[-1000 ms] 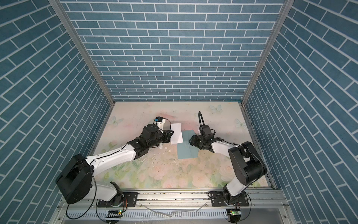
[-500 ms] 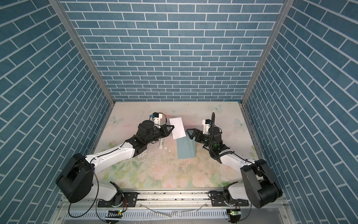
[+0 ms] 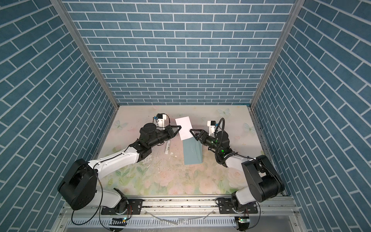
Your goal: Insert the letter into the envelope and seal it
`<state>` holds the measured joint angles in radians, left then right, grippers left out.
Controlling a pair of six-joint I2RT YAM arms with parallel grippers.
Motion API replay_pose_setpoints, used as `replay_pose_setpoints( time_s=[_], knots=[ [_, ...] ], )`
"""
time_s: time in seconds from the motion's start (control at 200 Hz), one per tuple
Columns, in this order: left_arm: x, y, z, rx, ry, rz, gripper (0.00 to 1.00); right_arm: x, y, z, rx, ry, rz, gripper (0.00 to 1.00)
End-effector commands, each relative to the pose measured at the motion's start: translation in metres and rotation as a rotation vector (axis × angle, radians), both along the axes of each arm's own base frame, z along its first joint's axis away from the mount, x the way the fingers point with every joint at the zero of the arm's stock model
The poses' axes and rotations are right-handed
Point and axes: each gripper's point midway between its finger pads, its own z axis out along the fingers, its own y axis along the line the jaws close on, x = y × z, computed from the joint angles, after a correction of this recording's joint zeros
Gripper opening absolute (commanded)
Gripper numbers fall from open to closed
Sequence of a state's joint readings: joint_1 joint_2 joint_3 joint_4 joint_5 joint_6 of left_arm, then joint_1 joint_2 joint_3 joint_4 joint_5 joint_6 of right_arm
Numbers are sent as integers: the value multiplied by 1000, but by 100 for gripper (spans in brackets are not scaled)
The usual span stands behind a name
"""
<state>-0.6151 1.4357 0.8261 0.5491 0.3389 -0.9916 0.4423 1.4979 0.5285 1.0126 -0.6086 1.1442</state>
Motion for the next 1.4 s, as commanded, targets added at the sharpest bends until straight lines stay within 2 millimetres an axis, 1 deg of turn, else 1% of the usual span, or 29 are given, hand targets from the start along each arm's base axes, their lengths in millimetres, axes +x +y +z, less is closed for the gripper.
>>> replay_pose_setpoints(
  time_s=[0.0, 0.1, 0.205, 0.365, 0.475, 0.53, 0.63, 0.72, 0.745, 0.785, 0.865, 0.965, 1.055, 1.1, 1.205, 1.28, 1.395],
  knots=[
    [1, -1, 5, -26, -15, -10, 0, -7, 15, 36, 116, -60, 88, 90],
    [1, -1, 3, -26, -11, -11, 0, -8, 19, 38, 131, -65, 98, 75],
    [1, -1, 1, -27, -8, -12, 0, -7, 18, 39, 143, -69, 89, 55],
    [2, -1, -1, -23, -5, -10, 0, -7, 16, 42, 150, -80, 82, 30],
    [2, 0, -6, -16, 3, -7, 0, -7, 15, 43, 151, -85, 70, 12],
    [2, -1, -8, -13, 7, -9, 0, -7, 14, 44, 151, -87, 68, 0],
    [2, -1, -15, 1, 14, -11, 0, -7, 12, 45, 150, -93, 60, 0],
    [4, -1, -25, 33, 25, -8, 1, -8, 9, 40, 125, -84, 41, 0],
    [4, -1, -29, 45, 27, -7, 5, -9, 8, 36, 108, -74, 33, 0],
    [5, 0, -34, 73, 29, -7, 16, -9, 5, 28, 72, -55, 17, 0],
    [5, 2, -50, 150, 38, -7, 34, -13, -2, 6, -48, -19, -12, 0],
    [5, 6, -69, 224, 74, 4, 45, -20, -20, -25, -253, 42, -67, 0],
    [6, 8, -82, 262, 96, 9, 55, -32, -37, -43, -400, 81, -85, 0],
    [7, 7, -88, 276, 112, 5, 58, -38, -47, -52, -469, 101, -98, 0],
    [9, 2, -102, 300, 148, -13, 63, -50, -60, -71, -573, 158, -94, 0],
    [10, -4, -111, 313, 170, -25, 64, -54, -66, -79, -620, 176, -96, 0],
    [11, -13, -122, 330, 191, -45, 65, -54, -76, -86, -693, 189, -119, 0]
  ],
)
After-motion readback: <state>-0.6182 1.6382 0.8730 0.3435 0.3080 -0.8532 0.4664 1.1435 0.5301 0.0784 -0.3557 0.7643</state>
